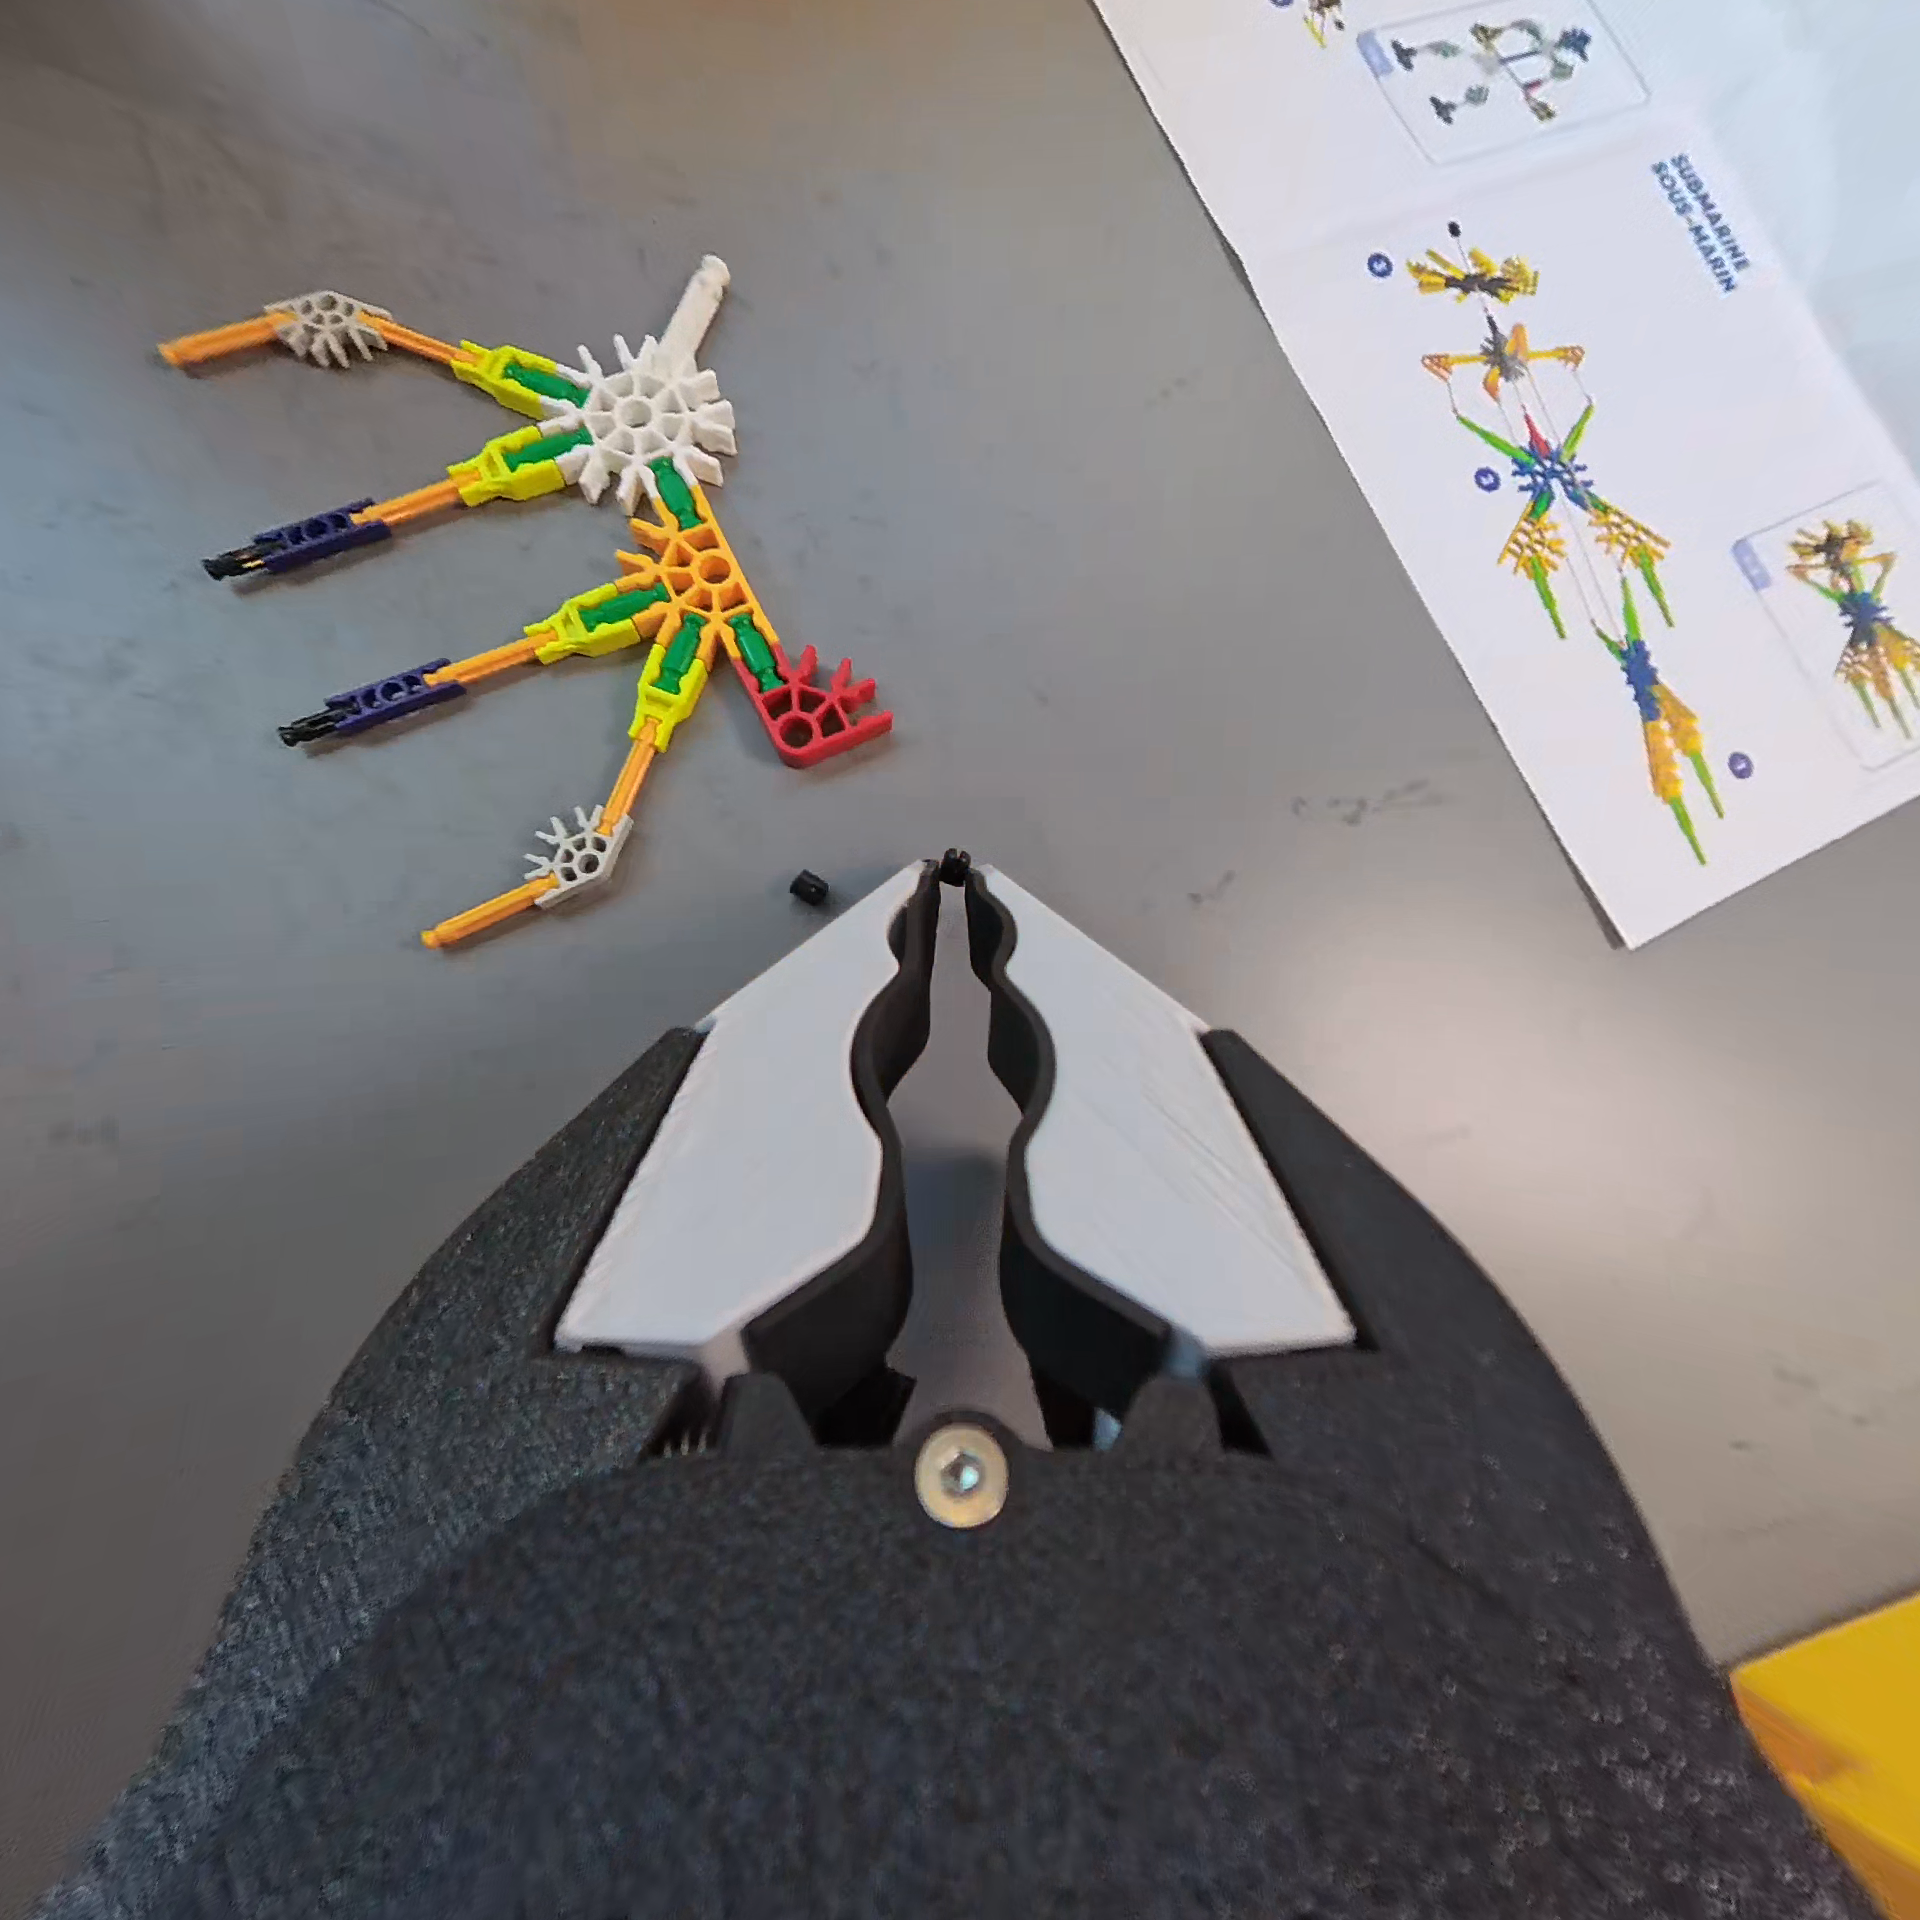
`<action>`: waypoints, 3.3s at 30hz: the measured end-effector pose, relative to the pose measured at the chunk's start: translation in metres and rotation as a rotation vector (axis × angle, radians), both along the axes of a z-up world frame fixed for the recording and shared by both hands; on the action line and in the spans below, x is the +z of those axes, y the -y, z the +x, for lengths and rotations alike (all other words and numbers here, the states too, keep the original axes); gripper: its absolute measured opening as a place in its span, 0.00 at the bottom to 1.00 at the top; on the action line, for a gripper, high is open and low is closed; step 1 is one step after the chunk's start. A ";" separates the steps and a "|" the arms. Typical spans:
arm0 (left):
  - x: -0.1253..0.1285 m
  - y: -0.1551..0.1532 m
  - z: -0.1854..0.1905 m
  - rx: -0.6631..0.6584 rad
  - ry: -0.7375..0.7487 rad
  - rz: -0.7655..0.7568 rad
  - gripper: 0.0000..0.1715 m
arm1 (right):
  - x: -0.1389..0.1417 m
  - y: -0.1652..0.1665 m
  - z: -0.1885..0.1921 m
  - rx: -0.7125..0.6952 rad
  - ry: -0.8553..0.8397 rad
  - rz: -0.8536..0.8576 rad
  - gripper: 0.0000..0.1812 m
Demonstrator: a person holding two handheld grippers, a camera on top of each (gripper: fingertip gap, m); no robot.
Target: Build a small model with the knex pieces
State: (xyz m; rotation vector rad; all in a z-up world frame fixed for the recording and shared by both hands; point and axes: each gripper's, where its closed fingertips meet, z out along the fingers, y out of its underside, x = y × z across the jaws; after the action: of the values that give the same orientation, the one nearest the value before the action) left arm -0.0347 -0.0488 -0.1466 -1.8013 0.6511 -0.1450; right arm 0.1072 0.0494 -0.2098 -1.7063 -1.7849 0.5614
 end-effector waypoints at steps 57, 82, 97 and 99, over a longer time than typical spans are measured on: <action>0.005 -0.011 0.005 0.125 0.288 -0.050 0.29 | 0.005 -0.345 0.160 -0.793 0.110 -0.112 0.05; 0.022 -0.002 0.020 0.060 0.325 -0.002 0.30 | 0.203 -0.155 0.066 -0.162 -0.699 0.075 0.02; 0.096 0.039 0.081 -0.625 1.263 -0.283 0.12 | 0.159 0.142 -0.064 0.565 -0.814 0.159 0.02; 0.091 0.041 0.081 -0.628 1.289 -0.313 0.11 | 0.155 0.145 -0.066 0.566 -0.820 0.150 0.02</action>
State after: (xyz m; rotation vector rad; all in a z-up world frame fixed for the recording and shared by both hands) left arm 0.0461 -0.0895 -0.0555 -1.3196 0.1975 -1.7262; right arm 0.0408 -0.0960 -0.0548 -0.6621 -1.5868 1.1305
